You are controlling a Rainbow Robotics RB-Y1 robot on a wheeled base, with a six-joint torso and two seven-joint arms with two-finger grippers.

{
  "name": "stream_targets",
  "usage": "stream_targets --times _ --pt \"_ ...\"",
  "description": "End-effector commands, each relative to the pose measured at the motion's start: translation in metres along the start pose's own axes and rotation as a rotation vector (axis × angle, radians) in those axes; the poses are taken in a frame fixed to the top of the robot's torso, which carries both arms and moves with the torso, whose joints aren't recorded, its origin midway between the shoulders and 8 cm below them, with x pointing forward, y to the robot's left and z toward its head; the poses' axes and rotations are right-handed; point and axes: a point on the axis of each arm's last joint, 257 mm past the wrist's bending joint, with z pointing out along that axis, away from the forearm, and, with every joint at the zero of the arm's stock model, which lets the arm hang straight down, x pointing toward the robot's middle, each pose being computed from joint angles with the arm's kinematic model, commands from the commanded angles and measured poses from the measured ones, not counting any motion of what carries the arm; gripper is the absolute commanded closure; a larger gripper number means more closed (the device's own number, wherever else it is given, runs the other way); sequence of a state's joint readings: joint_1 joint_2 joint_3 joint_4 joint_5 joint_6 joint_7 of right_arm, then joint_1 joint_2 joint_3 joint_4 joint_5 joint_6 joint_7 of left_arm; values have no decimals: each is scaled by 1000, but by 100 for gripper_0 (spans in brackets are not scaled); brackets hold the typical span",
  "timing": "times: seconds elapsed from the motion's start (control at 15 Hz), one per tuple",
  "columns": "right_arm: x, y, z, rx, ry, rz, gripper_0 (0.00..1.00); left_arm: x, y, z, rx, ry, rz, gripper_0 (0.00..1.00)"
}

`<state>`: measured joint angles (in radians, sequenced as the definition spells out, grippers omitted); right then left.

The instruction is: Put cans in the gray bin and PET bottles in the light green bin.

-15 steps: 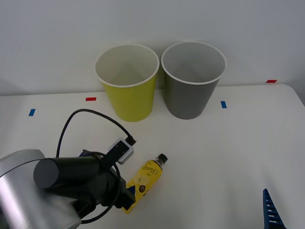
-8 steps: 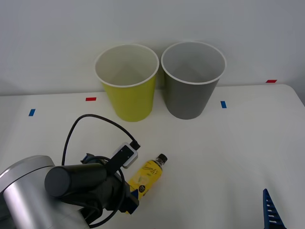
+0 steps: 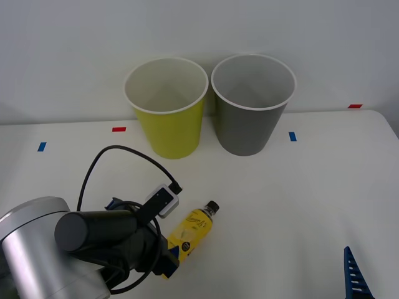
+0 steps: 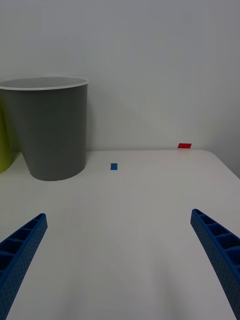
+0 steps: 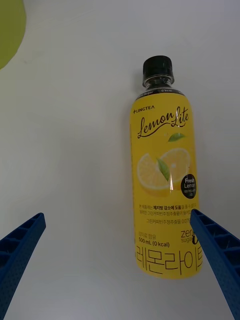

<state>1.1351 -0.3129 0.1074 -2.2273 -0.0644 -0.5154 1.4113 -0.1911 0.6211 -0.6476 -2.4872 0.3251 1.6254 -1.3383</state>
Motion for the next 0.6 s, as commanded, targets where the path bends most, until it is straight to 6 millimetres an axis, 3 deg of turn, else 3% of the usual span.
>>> stream_targets --times 0.07,0.4,0.6 --pt "0 0 0 0 0 0 0 -14 2 4 4 -12 -23 0" --pt "0 0 0 0 0 0 0 -36 -14 19 56 -15 -104 0" --pt "0 0 0 0 0 0 0 -48 -12 22 69 -12 -104 0"
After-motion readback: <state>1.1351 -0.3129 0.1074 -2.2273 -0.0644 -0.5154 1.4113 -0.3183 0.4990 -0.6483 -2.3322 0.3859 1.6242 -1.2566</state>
